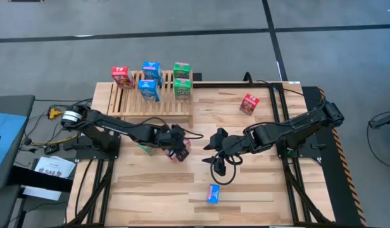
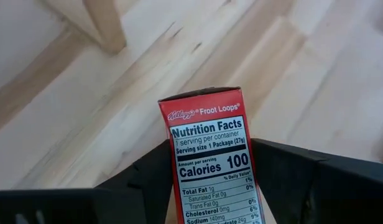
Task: Stack cereal on shelf
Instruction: Put the bottom red cereal box on the shelf aligned with the red cereal box
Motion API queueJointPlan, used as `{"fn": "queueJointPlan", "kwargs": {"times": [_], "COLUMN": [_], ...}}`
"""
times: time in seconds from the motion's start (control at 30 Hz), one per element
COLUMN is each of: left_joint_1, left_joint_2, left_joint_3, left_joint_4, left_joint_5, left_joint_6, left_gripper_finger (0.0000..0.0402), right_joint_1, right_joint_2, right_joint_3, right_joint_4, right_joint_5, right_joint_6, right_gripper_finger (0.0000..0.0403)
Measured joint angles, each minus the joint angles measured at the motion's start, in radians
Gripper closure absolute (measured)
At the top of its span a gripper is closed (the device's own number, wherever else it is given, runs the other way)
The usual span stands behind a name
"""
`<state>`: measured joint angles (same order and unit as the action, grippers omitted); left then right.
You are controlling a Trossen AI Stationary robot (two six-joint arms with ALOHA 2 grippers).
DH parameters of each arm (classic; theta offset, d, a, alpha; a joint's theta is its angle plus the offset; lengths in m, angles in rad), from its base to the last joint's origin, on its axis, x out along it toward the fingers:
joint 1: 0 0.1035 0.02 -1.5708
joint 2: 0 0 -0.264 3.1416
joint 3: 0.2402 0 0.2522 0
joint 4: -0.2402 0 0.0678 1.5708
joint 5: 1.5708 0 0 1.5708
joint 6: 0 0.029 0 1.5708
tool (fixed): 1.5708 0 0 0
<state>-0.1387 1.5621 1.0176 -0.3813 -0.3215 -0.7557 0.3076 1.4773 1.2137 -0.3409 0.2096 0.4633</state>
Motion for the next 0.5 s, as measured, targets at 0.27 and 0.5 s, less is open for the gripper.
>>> {"fn": "queueJointPlan", "kwargs": {"times": [0.27, 0.5], "left_joint_1": [-0.046, -0.108], "left_joint_2": [-0.134, -0.271], "left_joint_3": [0.000, 0.000], "left_joint_4": [0.038, 0.035], "left_joint_5": [-0.027, -0.141], "left_joint_6": [0.070, 0.141], "left_gripper_finger": [0.0214, 0.0214], "right_joint_1": [0.000, 0.000], "right_joint_2": [0.000, 0.000], "right_joint_3": [0.000, 0.000], "right_joint_4": [-0.001, 0.000], "right_joint_5": [0.000, -0.001], "right_joint_6": [0.007, 0.007], "right_gripper_finger": [0.0131, 0.0131]}}
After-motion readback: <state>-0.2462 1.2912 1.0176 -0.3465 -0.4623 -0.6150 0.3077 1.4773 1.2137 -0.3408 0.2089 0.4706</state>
